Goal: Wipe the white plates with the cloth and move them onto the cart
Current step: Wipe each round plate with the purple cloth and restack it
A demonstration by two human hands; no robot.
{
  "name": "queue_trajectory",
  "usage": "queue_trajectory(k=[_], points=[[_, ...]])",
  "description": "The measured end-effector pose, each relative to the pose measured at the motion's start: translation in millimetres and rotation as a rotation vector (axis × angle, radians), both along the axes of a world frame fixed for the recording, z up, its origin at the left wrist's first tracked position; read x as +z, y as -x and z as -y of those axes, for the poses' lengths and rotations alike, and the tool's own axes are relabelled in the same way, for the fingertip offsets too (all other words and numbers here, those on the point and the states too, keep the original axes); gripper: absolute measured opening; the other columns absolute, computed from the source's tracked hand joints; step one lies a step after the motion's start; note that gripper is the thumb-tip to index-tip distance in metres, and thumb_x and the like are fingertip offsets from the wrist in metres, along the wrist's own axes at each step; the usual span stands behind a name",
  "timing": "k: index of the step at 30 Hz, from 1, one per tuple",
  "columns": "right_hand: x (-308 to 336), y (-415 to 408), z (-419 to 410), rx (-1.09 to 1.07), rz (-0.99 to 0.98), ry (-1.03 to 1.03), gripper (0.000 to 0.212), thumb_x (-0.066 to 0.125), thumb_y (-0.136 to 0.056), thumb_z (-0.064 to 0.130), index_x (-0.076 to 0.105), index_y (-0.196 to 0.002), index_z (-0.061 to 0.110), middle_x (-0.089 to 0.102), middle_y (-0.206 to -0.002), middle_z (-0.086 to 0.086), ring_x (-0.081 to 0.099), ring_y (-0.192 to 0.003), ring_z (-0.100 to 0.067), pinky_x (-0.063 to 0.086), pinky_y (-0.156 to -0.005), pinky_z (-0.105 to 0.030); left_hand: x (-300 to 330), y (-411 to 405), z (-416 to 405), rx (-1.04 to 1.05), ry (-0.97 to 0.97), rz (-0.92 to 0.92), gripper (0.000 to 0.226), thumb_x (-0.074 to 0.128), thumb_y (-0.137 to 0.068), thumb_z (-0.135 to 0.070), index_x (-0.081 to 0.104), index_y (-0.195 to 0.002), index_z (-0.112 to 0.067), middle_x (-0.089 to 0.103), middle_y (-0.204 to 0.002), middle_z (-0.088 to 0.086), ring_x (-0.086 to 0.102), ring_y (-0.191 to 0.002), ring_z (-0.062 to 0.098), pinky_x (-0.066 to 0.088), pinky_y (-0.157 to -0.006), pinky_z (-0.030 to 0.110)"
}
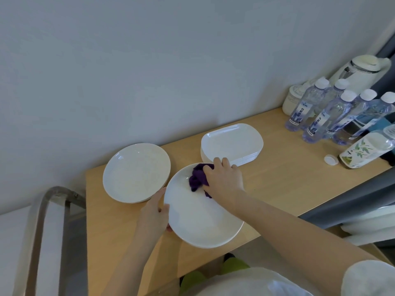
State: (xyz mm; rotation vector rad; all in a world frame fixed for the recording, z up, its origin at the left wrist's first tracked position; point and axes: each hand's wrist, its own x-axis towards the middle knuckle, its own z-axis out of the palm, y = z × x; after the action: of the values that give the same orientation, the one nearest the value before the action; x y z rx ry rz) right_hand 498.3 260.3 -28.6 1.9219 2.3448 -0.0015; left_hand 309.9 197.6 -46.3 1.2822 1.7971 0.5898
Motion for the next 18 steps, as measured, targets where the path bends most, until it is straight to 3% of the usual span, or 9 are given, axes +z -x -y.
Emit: queue_trajectory(k=[5,9,12,16,18], points=[[12,-19,16,-0.085,0.137,0.177,0.02,0.048,-0.089,0.035,0.053,-0.104,0.022,0.035,-0.091,-0.001,0.03,-0.084,-0.02,0.02,-0.05,-0.029,0,0,1,-0.01,-0.005,-0.009,0.046,0.045,-0.094,-0.013,0.045,-0.136,-0.033,0.065,-0.068,0.001,0.065,-0.052,0.013,0.055,-0.05,0.023],[18,-34,34,-0.075,0.18,0.208,0.025,0.052,-0.086,0.038,0.053,-0.108,0.026,0.046,-0.111,-0.001,0.037,-0.097,-0.02,0.027,-0.066,-0.03,1,1,1,-0.002,0.0,0.043,0.048,0.045,-0.093,-0.01,0.045,-0.135,-0.034,0.066,-0.07,0.003,0.065,-0.052,0.015,0.059,-0.055,0.032],[28,-54,39,-0.126,0.167,0.15,0.028,0.052,-0.084,0.036,0.052,-0.11,0.027,0.046,-0.115,-0.001,0.039,-0.109,-0.021,0.028,-0.072,-0.029,1,2,1,-0.008,-0.012,0.055,0.048,0.045,-0.093,-0.01,0.046,-0.134,-0.035,0.066,-0.071,0.001,0.065,-0.054,0.016,0.059,-0.054,0.031],[41,-88,32,-0.291,0.028,0.05,0.035,0.063,-0.071,0.033,0.056,-0.105,0.027,0.046,-0.104,0.002,0.042,-0.106,-0.021,0.033,-0.074,-0.029,-3,3,1,0.008,-0.006,0.06,0.048,0.045,-0.093,-0.012,0.045,-0.135,-0.037,0.066,-0.082,0.001,0.066,-0.064,0.019,0.06,-0.062,0.037],[40,-101,28,-0.369,-0.123,-0.003,0.035,0.064,-0.068,0.03,0.058,-0.102,0.028,0.044,-0.097,0.003,0.041,-0.102,-0.022,0.036,-0.076,-0.031,-6,3,1,0.022,-0.004,0.058,0.048,0.046,-0.093,-0.014,0.045,-0.134,-0.038,0.066,-0.076,0.001,0.064,-0.06,0.016,0.058,-0.056,0.031]])
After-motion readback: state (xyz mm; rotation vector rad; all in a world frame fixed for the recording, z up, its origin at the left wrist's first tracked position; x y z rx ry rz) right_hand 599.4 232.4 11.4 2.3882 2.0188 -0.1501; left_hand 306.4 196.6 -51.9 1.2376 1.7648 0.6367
